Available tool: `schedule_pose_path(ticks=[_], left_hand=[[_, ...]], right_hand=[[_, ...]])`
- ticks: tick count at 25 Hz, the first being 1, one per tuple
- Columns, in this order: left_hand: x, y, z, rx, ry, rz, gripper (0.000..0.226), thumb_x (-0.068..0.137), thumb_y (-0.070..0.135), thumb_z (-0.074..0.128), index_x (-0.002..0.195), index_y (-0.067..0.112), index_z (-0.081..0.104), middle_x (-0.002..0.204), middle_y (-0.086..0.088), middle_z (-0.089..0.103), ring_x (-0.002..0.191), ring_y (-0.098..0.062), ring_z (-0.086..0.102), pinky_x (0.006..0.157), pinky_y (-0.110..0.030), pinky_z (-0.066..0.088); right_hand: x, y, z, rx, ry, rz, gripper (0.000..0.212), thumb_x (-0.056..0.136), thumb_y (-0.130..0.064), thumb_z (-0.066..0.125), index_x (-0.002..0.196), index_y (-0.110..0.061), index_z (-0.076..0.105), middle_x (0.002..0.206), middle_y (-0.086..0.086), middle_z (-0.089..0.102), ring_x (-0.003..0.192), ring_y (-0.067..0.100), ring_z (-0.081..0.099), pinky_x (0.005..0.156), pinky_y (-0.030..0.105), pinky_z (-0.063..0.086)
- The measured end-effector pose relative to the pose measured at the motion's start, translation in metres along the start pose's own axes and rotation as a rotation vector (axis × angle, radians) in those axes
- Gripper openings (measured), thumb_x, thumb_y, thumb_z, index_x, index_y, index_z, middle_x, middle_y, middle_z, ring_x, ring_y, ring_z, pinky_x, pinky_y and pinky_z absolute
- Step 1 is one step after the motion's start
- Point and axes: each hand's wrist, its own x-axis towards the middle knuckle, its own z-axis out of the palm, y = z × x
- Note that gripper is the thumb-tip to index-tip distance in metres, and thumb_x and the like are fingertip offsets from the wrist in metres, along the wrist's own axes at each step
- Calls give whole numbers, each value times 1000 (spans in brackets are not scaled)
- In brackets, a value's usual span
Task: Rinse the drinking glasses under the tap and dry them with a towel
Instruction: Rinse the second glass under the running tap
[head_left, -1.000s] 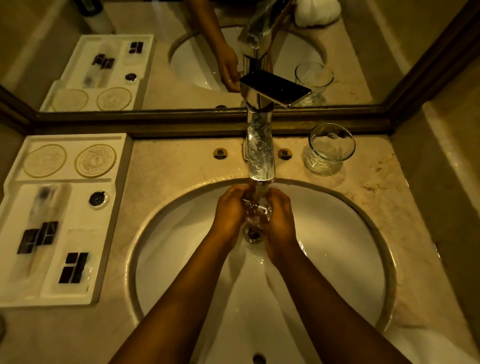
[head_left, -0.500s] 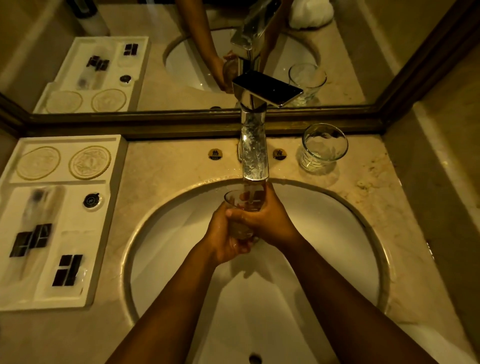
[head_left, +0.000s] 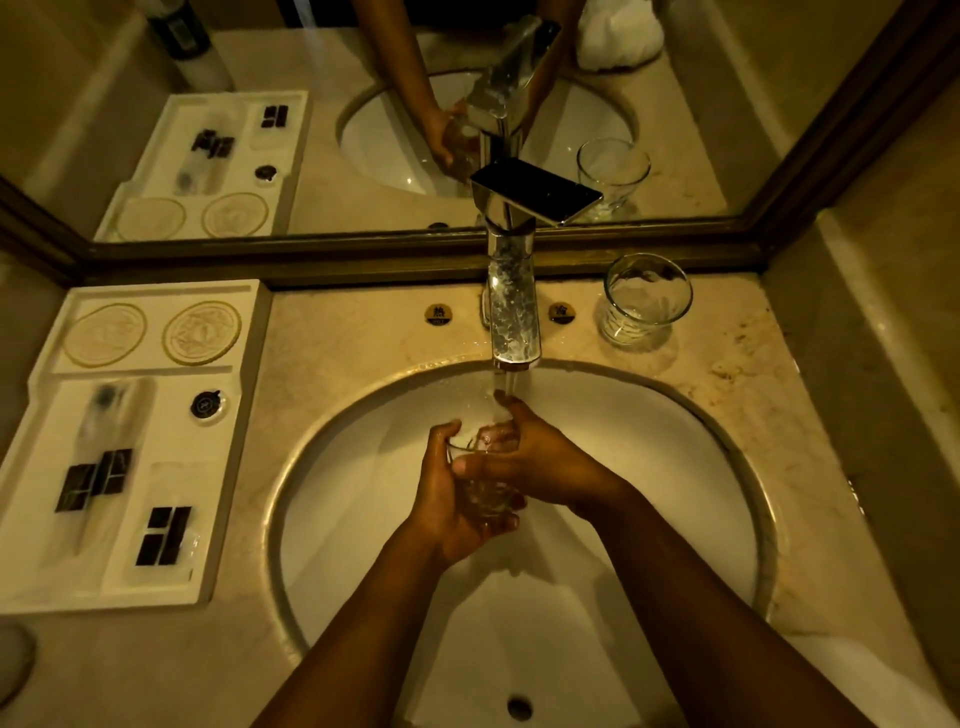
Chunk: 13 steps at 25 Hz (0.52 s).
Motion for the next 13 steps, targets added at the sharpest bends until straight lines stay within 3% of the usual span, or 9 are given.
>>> schedule_pose_path(ticks=[1,3,5,7,11,13], left_hand=[[-1,-4,-4,-4,-2,8,74,84,71,48,106,6,76,93,-20,73,82,-32,64,71,-35,51],[-7,-7,-9,-26,-30,14,73,85,67,46,102,4,78,95,-21,73,80,-32,64,73,-37,50],[-13,-7,-13,-56,-51,20,71,86,64,45,94,4,81,94,-20,73,76,-30,65,72,-38,49],[-19,-6,-15,-67,-46,28,67,86,61,48,93,4,82,95,-20,72,77,-30,64,72,-38,49],[-29,-2,-16,-67,-17,28,61,82,57,58,107,4,77,105,-21,71,91,-33,63,82,-43,51],[-34,3,-15,-23,5,35,59,82,58,60,107,6,73,99,-19,72,90,-32,63,85,-44,51]], right_hand=[[-6,0,3,-38,25,-10,106,73,-42,83,155,-28,18,130,-6,57,110,11,61,80,19,53],[-19,-9,0,60,160,-68,80,80,-43,76,148,-29,35,139,-4,53,124,17,54,83,25,51],[-29,-29,-16,361,252,-159,38,91,-32,65,128,-26,56,128,-1,63,119,20,59,92,35,53],[-35,-57,-33,452,334,-221,16,95,-23,56,106,-17,66,115,8,70,111,26,64,98,42,52],[-43,-92,-40,151,576,-246,23,95,-30,49,92,-19,69,97,5,72,94,22,67,80,37,52],[-51,-109,-42,237,617,-329,26,96,-31,48,90,-18,70,86,1,68,82,19,62,67,28,46]])
